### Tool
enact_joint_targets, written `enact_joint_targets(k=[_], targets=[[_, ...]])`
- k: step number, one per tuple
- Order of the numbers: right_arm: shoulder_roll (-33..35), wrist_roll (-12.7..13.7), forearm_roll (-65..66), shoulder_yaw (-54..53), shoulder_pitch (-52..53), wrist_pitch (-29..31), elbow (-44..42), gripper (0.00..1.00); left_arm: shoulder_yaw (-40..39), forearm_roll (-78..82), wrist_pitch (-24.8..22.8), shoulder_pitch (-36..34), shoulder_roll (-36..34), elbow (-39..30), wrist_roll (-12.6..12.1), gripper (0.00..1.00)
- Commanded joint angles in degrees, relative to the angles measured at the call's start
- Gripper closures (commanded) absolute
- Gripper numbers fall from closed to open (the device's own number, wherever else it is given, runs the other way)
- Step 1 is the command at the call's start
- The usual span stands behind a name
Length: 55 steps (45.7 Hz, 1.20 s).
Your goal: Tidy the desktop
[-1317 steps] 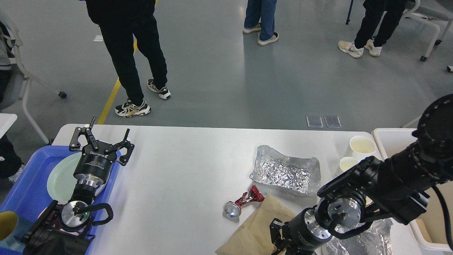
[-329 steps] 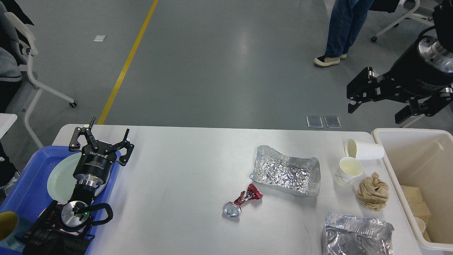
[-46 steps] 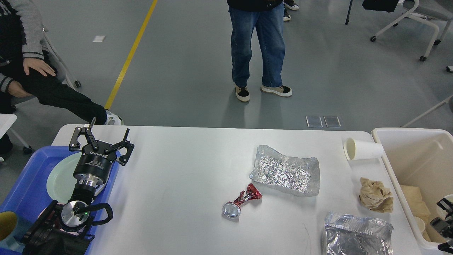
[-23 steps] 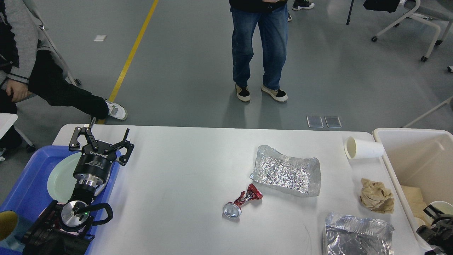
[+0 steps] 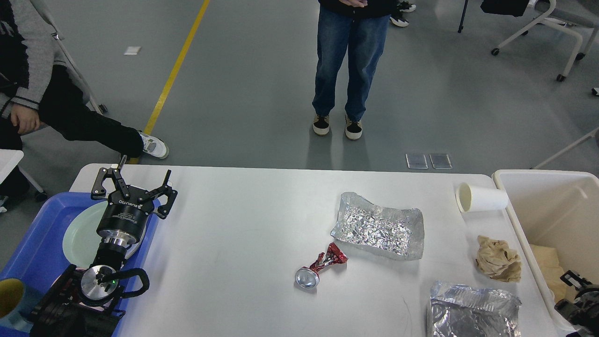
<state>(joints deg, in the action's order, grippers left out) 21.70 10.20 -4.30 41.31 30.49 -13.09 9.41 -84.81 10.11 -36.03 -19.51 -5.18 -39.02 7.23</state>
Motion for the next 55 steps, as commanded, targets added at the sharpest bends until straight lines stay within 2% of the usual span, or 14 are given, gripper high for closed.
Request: enact_joint_targets(k=[1, 5, 13, 19, 27, 36, 43, 50, 55], targets=[[0.62, 0.0, 0.08, -0.09, 0.79, 0.61, 0.35, 0.0, 0.0, 0.0, 0.0, 0.0, 0.0, 0.0, -0.02, 0.04], [2.72, 0.35, 0.26, 0.0, 2.81, 1.22, 3.06, 0.0, 0.0, 0.0, 0.0, 0.0, 0.0, 0.0, -0.02, 0.04], [11.51, 0.61, 1.05, 1.58, 12.3, 4.12, 14.57, 0.0, 0.0, 0.0, 0.0, 0.0, 0.0, 0.0, -0.02, 0.04], [12.4, 0.7, 1.14, 9.21, 22.4, 11.93, 19.15, 0.0, 0.0, 0.0, 0.0, 0.0, 0.0, 0.0, -0.02, 0.04], [12.14, 0.7, 1.05, 22.58, 38.13, 25.29, 26.35, 0.0, 0.0, 0.0, 0.08, 0.0, 0.0, 0.0, -0.02, 0.04], [8.01, 0.79, 0.7, 32.69, 55.71, 31.8, 34.08, 0.0, 0.0, 0.0, 0.0, 0.0, 0.0, 0.0, -0.02, 0.04], [5.72, 0.79, 0.61, 35.86, 72.41, 42.6, 42.7, 0.0, 0.0, 0.0, 0.0, 0.0, 0.0, 0.0, -0.02, 0.04], [2.12, 0.79, 0.79, 36.3, 83.57, 55.17, 49.64, 0.0, 0.0, 0.0, 0.0, 0.0, 0.0, 0.0, -0.02, 0.04], [0.71, 0.88, 1.05, 36.48, 91.22, 60.72, 56.84, 0.0, 0.0, 0.0, 0.0, 0.0, 0.0, 0.0, -0.02, 0.04]])
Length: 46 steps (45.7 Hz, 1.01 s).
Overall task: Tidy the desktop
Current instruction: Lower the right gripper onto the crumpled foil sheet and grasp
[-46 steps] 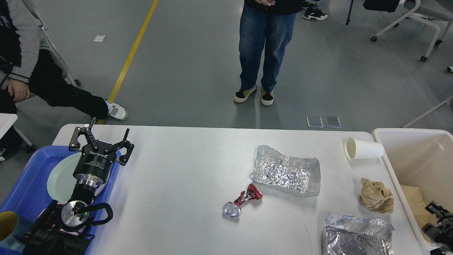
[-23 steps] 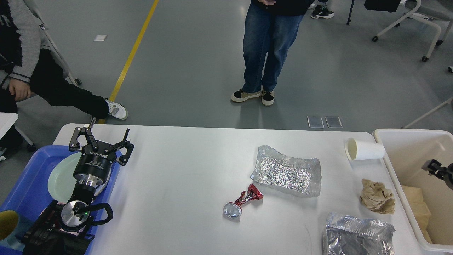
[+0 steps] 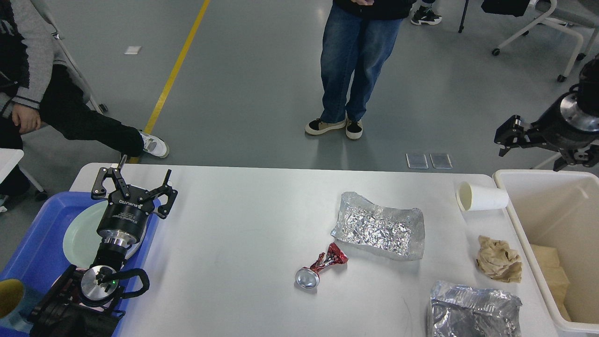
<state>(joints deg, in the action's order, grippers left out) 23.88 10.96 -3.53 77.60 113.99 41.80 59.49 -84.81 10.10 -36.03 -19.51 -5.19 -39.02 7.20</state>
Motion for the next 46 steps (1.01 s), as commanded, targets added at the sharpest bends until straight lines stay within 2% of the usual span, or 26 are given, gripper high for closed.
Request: enact_joint_targets(k=[1, 9, 16, 46], targets=[[-1.46, 0.12, 0.28, 0.18, 9.48, 6.44, 8.34, 0.0, 0.0, 0.0, 0.0, 0.0, 0.0, 0.0, 0.01, 0.04], [-1.46, 1.17, 2.3, 0.19, 21.09, 7.86, 21.88, 0.0, 0.0, 0.0, 0.0, 0.0, -0.09, 0.0, 0.01, 0.04], [-2.25, 1.96, 2.56, -0.17, 25.75, 6.8, 29.71, 0.0, 0.0, 0.0, 0.0, 0.0, 0.0, 0.0, 0.01, 0.04], [-1.73, 1.96, 2.65, 0.18, 25.06, 3.99, 30.07, 0.0, 0.0, 0.0, 0.0, 0.0, 0.0, 0.0, 0.01, 0.04]])
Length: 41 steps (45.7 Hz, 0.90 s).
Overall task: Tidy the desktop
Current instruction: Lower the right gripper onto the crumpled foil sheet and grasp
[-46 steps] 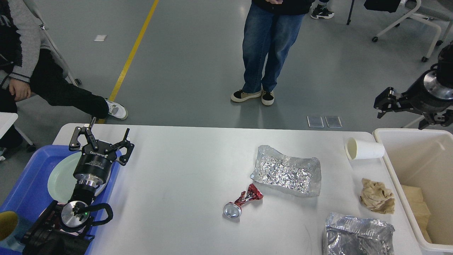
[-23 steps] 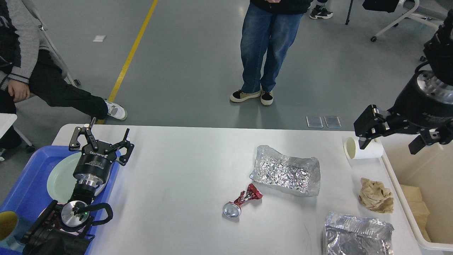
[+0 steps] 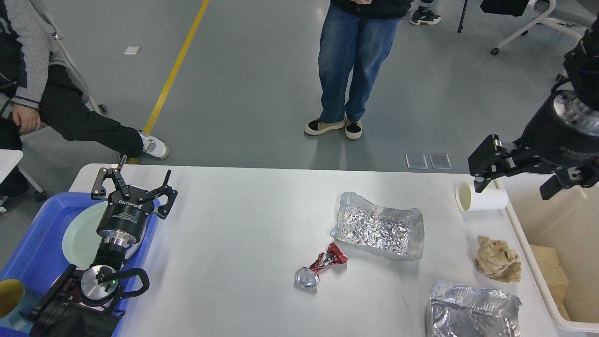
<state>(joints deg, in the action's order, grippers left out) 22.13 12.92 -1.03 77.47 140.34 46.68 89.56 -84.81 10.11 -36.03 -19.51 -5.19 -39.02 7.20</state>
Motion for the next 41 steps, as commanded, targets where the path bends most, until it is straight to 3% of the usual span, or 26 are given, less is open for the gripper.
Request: enact_joint_targets(k=[1, 12, 18, 22, 27, 34, 41], targets=[[0.11, 0.0, 0.15, 0.4, -1.64, -1.15, 0.0, 0.0, 0.0, 0.0, 0.0, 0.0, 0.0, 0.0, 0.0, 0.04], [5.11, 0.26, 2.17, 0.66, -4.8, -1.16, 0.96, 0.04, 0.0, 0.0, 0.0, 0.0, 0.0, 0.0, 0.0, 0.04], [9.33, 0.26, 4.53, 0.14, -12.0, -1.77, 1.4, 0.17, 0.0, 0.0, 0.0, 0.0, 0.0, 0.0, 0.09, 0.04], [13.72, 0.17, 8.05, -0.65, -17.98, -3.7, 1.23, 0.18, 0.0, 0.0, 0.0, 0.0, 0.0, 0.0, 0.09, 0.04], [16.45, 0.17, 11.74, -1.62, -25.88, -9.4, 1.06, 0.18, 0.0, 0.0, 0.0, 0.0, 0.0, 0.0, 0.09, 0.04], [20.14, 0.09, 16.84, -5.83, -39.86, -22.93, -0.44, 0.16, 0.0, 0.0, 0.0, 0.0, 0.0, 0.0, 0.09, 0.04], [19.62, 0.09, 19.48, -12.16, -53.4, -34.01, -2.02, 0.16, 0.0, 0.0, 0.0, 0.0, 0.0, 0.0, 0.0, 0.04]])
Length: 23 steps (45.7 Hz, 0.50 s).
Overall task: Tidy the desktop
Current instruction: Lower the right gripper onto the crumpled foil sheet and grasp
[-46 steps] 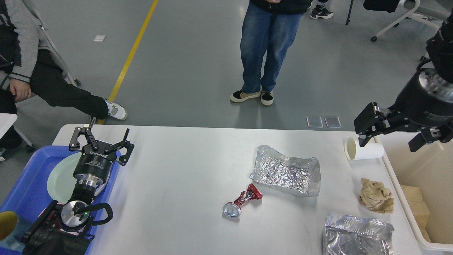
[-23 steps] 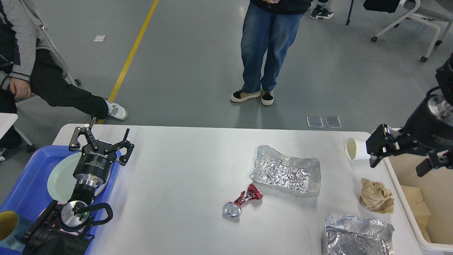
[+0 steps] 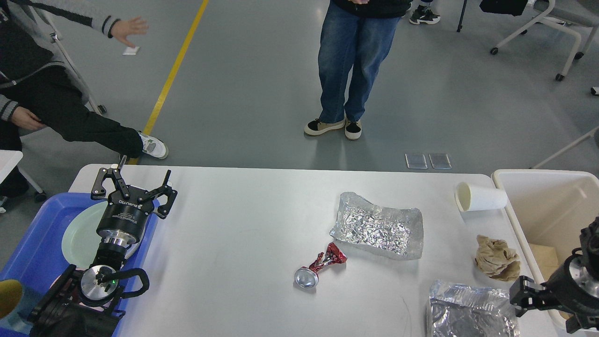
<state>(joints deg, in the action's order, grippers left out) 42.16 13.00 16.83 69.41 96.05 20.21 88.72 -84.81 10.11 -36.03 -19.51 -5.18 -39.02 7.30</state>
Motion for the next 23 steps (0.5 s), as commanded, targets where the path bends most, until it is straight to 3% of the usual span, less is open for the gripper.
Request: enact_joint_targets(k=[1, 7, 23], targets=[[-0.58, 0.01, 1.72, -4.63, -10.61, -8.86, -1.62, 0.16, 0.0, 0.0, 0.0, -0.01, 0.0, 0.0, -0.09, 0.04], [-2.87, -0.08, 1.81, -6.39, -16.94, -13.44, -5.4, 0.16, 0.0, 0.0, 0.0, -0.01, 0.0, 0.0, -0.09, 0.04], [-7.35, -0.08, 1.81, -10.87, -25.3, -15.2, -12.16, 0.18, 0.0, 0.0, 0.0, -0.01, 0.0, 0.0, -0.09, 0.04]])
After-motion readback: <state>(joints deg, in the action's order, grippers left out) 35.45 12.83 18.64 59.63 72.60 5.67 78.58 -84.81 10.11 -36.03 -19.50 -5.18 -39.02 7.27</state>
